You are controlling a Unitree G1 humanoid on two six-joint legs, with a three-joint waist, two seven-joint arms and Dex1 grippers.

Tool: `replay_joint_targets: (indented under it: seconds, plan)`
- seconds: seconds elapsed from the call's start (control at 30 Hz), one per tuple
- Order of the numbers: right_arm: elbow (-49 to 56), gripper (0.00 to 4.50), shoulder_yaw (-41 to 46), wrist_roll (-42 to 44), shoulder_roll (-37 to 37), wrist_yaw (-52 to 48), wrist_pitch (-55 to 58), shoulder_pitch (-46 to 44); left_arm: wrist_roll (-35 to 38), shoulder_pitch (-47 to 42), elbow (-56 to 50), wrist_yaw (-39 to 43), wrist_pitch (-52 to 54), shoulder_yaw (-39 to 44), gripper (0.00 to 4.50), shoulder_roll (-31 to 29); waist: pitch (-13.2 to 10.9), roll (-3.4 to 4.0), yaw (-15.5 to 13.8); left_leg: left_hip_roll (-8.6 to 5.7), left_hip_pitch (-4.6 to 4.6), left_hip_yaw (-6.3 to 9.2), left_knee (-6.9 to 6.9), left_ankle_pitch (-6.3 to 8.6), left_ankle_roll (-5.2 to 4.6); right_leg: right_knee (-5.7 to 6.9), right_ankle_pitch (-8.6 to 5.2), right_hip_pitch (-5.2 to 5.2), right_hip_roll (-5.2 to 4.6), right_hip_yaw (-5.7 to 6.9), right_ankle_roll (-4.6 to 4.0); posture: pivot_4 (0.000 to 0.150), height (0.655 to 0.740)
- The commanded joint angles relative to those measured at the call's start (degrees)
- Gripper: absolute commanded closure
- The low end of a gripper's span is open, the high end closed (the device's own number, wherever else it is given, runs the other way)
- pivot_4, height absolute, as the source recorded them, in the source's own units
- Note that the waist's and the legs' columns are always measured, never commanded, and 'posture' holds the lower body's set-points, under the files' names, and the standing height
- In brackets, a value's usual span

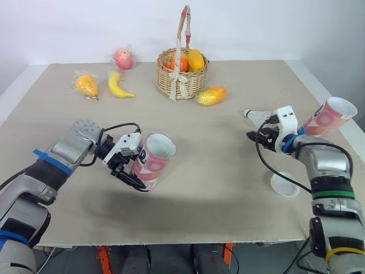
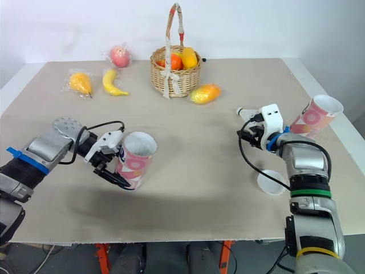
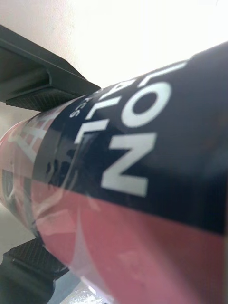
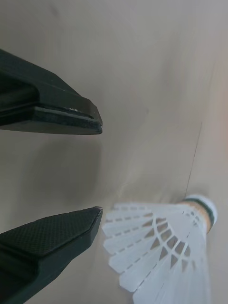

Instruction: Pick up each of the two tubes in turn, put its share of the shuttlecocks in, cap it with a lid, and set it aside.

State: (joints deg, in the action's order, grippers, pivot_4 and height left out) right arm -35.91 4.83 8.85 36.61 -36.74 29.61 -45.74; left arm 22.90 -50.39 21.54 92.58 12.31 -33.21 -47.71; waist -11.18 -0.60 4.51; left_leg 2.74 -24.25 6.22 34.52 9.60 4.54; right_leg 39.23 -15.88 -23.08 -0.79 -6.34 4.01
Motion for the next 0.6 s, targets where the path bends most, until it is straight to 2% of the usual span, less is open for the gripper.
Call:
replay_joint_targets:
  seconds: [0.03,0.23,0.43,0.53,0.6]
  plan:
    - [-8.4,1.87,-0.3,-2.2,-0.9,1.3,-7.9,-6.5,-0.4,-0.3,0.1,-0.1,-0.2,-0.2,1.43,0.2,0.0,0.00,0.1,0.00,0.00,0.00,0.00,0.00,0.00,0.00,0.00,0.00,0.00,0.00,0.00,0.150,0.7400]
    - [-16.9,1.87,-1.4,-4.0,-2.6,-1.4,-14.8,-11.9,-0.3,0.3,-1.2,-0.1,1.0,0.8,1.43,-0.5,0.0,0.00,0.0,0.00,0.00,0.00,-0.01,-0.01,0.01,0.00,0.12,0.01,0.00,0.01,-0.20,0.150,0.7400]
    - [-25.1,1.87,-2.8,-7.3,-4.6,2.1,-20.9,-15.2,-0.4,1.5,-2.6,-0.1,1.7,1.5,1.43,-1.7,0.0,0.00,0.5,0.00,0.00,0.00,-0.04,-0.01,0.01,-0.01,0.13,0.00,-0.01,0.01,-0.24,0.150,0.7400]
    - [-29.6,2.63,-2.9,-9.4,-4.9,7.8,-22.9,-17.4,-0.3,1.9,-3.2,-0.1,2.4,2.1,1.43,-1.9,0.0,0.00,0.8,0.00,0.00,0.00,-0.04,-0.01,0.02,-0.01,0.14,0.00,-0.01,0.01,-0.25,0.150,0.7400]
    - [-31.0,3.53,-3.4,-10.6,-4.9,9.3,-24.3,-18.1,-0.3,2.2,-3.7,-0.1,2.6,2.4,1.43,-2.1,0.0,0.00,0.9,-0.01,0.01,0.00,-0.05,-0.01,0.02,-0.01,0.14,0.00,-0.01,0.00,-0.25,0.150,0.7400]
